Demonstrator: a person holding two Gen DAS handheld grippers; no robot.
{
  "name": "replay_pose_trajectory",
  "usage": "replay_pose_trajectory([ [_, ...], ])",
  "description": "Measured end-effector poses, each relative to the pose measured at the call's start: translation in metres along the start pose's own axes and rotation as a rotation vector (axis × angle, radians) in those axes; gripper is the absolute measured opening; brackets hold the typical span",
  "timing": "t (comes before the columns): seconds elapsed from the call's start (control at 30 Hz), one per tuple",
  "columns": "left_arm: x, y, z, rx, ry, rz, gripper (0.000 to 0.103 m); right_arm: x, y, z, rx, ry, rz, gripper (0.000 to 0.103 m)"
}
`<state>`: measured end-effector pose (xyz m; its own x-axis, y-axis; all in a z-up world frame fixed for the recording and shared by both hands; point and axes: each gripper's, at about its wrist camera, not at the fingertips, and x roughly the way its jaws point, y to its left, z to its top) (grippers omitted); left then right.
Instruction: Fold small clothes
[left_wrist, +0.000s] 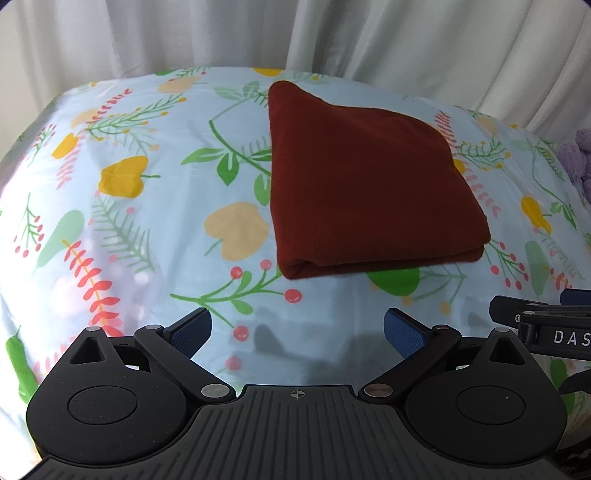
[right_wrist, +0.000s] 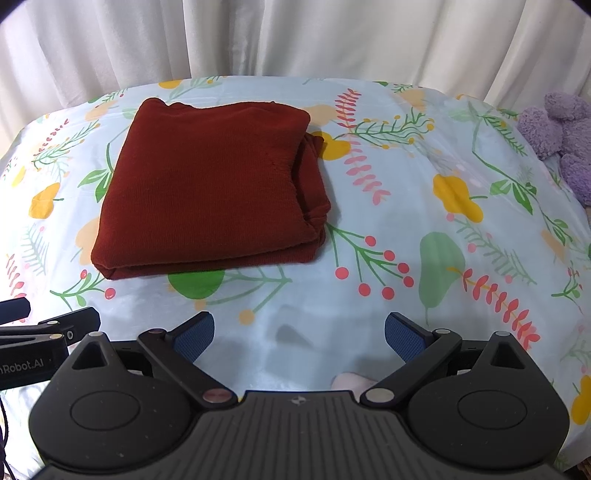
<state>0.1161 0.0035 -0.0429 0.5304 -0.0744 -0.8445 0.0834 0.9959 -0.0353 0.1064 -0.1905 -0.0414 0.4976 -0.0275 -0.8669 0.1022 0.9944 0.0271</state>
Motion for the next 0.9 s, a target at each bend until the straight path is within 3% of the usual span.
replay_pose_trajectory([
  [0.9, 0.0030, 0.0000, 0.0013, 0.004, 0.008, -0.005, 0.102, -0.0028, 0.0014, -0.0003, 0.016, -0.005, -0.006, 0.099],
])
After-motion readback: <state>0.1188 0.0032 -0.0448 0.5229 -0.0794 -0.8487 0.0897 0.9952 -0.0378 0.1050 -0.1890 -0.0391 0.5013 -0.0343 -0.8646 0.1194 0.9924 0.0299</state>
